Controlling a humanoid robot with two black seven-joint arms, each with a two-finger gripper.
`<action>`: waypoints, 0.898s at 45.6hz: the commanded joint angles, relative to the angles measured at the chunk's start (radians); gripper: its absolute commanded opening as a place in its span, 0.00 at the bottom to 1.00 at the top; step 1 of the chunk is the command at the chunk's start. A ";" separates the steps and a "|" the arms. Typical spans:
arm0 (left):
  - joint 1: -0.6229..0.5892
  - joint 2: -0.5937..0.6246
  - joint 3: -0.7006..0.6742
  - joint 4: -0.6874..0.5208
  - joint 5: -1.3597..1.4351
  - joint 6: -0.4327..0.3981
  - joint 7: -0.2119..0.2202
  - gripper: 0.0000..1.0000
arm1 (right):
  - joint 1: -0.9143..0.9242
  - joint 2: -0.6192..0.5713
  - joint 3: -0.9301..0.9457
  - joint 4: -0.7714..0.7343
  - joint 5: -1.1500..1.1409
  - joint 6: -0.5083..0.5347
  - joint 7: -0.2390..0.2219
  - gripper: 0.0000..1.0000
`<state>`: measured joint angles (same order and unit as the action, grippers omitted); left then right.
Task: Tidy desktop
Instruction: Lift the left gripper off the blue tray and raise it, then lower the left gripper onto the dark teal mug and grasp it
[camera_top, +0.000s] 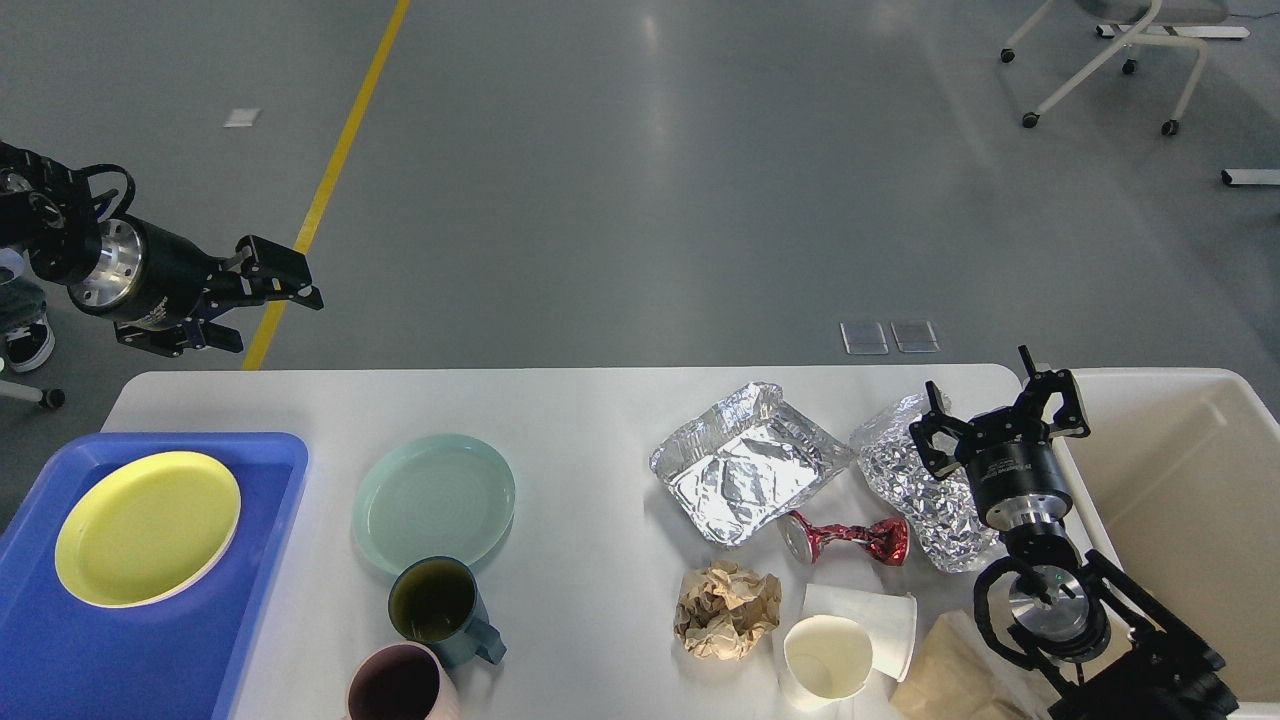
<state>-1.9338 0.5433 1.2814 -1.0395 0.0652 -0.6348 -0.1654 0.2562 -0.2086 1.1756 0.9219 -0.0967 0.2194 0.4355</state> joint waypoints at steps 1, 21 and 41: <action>-0.172 -0.087 0.062 -0.149 -0.002 -0.011 0.003 0.96 | 0.000 0.000 -0.001 0.000 0.000 0.000 -0.001 1.00; -0.622 -0.401 0.252 -0.579 -0.226 -0.106 0.029 0.96 | 0.000 0.000 -0.001 0.000 0.000 0.000 -0.001 1.00; -0.772 -0.454 0.273 -0.703 -0.406 -0.174 0.083 0.96 | 0.000 0.000 -0.001 0.000 0.000 0.000 0.000 1.00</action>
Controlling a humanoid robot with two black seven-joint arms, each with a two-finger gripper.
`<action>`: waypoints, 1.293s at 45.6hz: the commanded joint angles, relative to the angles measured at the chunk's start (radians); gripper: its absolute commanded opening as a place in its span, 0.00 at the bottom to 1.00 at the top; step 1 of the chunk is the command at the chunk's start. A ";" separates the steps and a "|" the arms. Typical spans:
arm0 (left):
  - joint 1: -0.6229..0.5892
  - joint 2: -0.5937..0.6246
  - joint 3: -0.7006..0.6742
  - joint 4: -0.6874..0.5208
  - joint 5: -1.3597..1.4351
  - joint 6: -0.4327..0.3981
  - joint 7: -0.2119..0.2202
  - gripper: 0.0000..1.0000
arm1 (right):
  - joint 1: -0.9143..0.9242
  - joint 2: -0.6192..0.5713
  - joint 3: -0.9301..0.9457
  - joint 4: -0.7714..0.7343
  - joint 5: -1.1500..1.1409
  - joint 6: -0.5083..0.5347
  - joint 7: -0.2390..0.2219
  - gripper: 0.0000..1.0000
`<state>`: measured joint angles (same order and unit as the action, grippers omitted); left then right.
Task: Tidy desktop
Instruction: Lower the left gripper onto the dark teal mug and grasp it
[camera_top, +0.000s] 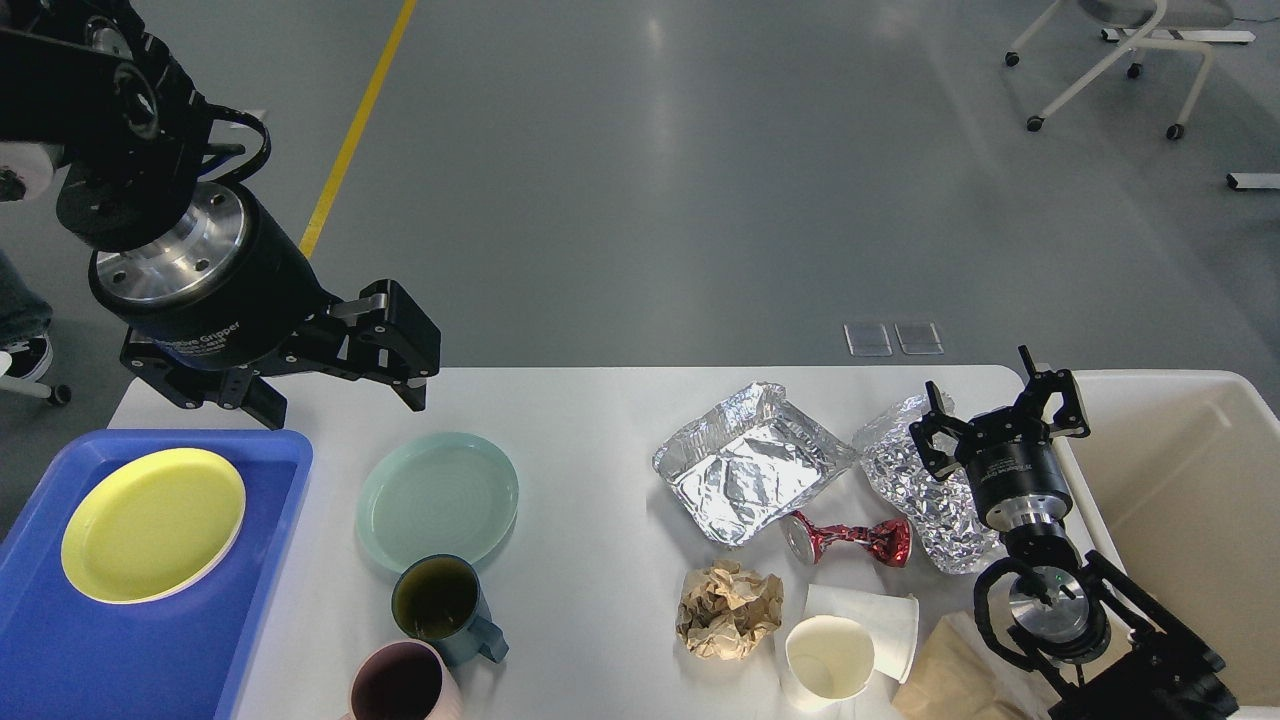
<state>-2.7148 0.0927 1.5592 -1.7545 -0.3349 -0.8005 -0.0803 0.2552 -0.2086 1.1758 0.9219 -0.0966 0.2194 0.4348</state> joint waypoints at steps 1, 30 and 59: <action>0.012 -0.005 -0.008 0.013 -0.003 -0.011 -0.004 0.96 | 0.001 0.000 -0.001 0.000 0.000 0.000 -0.001 1.00; 0.391 -0.025 -0.097 0.161 0.059 0.014 0.007 0.96 | 0.001 0.000 -0.001 0.000 0.000 0.000 0.001 1.00; 0.946 -0.048 -0.100 0.285 0.063 0.549 0.005 0.96 | 0.001 0.000 -0.001 0.000 0.000 0.000 0.001 1.00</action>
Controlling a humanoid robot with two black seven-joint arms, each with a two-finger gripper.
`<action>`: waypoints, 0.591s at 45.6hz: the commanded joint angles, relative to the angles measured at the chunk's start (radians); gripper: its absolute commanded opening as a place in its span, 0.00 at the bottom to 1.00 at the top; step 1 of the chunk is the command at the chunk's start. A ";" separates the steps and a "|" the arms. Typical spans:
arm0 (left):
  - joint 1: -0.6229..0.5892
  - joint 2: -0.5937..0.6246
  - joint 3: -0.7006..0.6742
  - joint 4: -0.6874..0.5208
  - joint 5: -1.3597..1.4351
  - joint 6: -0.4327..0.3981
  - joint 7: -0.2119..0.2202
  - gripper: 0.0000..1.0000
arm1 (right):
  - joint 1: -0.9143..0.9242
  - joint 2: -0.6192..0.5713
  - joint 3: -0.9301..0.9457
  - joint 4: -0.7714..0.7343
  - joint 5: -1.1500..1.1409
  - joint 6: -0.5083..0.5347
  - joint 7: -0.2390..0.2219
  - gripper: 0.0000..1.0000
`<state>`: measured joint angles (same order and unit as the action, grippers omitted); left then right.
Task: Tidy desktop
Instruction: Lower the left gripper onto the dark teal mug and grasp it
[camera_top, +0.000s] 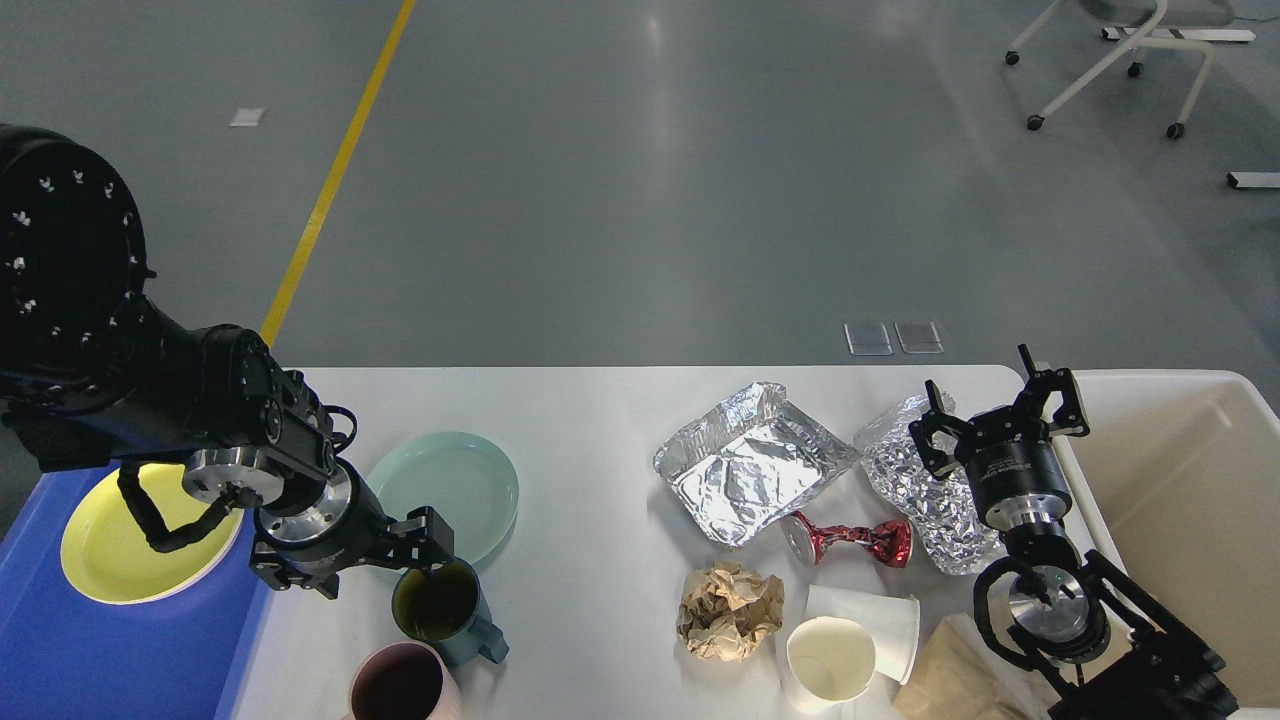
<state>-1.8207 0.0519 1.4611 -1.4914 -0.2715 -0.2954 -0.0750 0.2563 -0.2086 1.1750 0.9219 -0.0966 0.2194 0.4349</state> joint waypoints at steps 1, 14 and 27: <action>0.061 -0.007 -0.004 0.029 0.000 0.044 0.000 0.96 | 0.000 0.000 0.000 0.000 0.000 0.000 0.001 1.00; 0.132 -0.020 -0.019 0.083 0.014 0.045 0.000 0.96 | 0.000 0.000 0.000 0.000 0.000 0.000 0.001 1.00; 0.199 -0.038 -0.019 0.137 0.015 0.050 0.001 0.92 | 0.000 0.000 0.000 0.000 0.000 0.000 -0.001 1.00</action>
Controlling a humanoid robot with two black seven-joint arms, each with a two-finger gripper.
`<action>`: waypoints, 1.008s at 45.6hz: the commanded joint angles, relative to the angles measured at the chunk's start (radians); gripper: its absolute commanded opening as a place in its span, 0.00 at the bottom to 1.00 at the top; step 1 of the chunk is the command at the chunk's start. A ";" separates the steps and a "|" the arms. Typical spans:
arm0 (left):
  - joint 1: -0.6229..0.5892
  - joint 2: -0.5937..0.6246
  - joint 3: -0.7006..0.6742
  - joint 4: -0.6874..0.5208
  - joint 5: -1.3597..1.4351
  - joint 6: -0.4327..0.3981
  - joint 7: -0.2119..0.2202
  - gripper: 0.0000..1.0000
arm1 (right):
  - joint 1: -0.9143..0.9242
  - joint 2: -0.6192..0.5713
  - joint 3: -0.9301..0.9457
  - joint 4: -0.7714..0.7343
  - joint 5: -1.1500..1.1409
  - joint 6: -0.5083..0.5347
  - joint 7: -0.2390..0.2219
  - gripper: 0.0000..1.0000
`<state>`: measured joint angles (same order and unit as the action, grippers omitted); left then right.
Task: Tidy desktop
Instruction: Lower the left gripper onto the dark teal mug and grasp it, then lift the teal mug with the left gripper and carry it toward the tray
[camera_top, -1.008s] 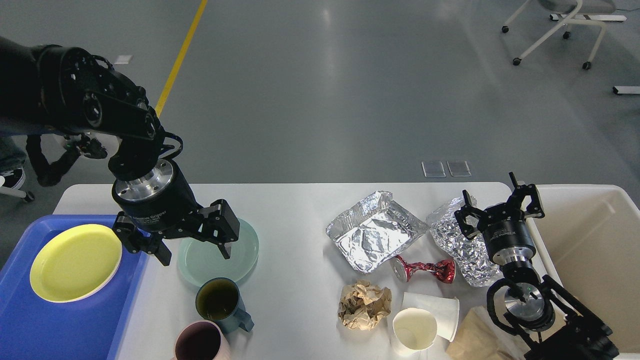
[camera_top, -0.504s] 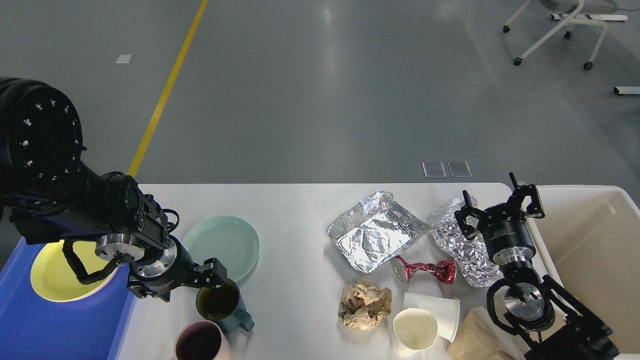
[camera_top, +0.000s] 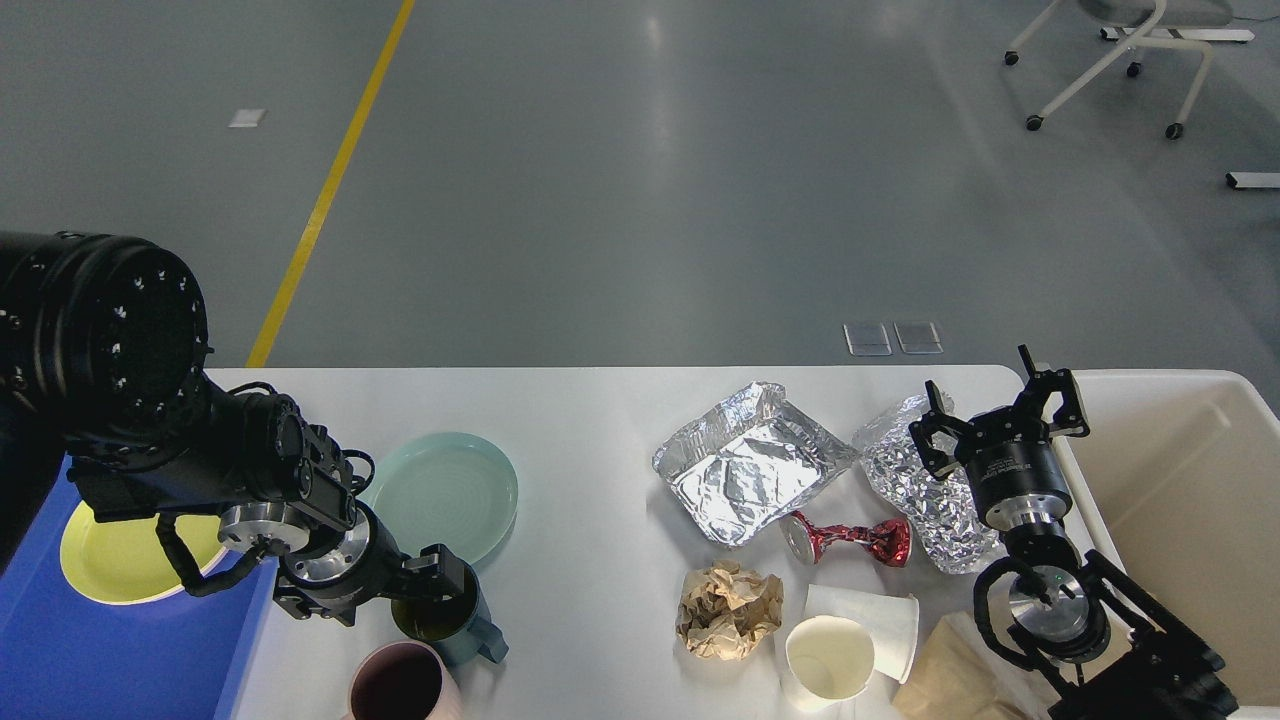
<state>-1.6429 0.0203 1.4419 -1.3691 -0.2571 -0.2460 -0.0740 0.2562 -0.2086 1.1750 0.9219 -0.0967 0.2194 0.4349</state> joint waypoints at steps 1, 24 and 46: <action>0.023 -0.007 0.000 0.016 0.001 0.001 0.000 0.91 | 0.000 0.000 0.000 0.000 0.000 0.000 0.001 1.00; 0.029 0.001 -0.011 0.021 0.035 -0.004 0.000 0.24 | 0.000 0.000 0.000 0.000 0.000 0.000 0.001 1.00; 0.028 0.009 -0.003 0.022 0.033 -0.009 -0.001 0.00 | 0.000 0.000 0.000 0.000 0.000 0.000 0.001 1.00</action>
<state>-1.6126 0.0267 1.4387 -1.3466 -0.2240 -0.2500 -0.0724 0.2559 -0.2086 1.1752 0.9219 -0.0966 0.2194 0.4353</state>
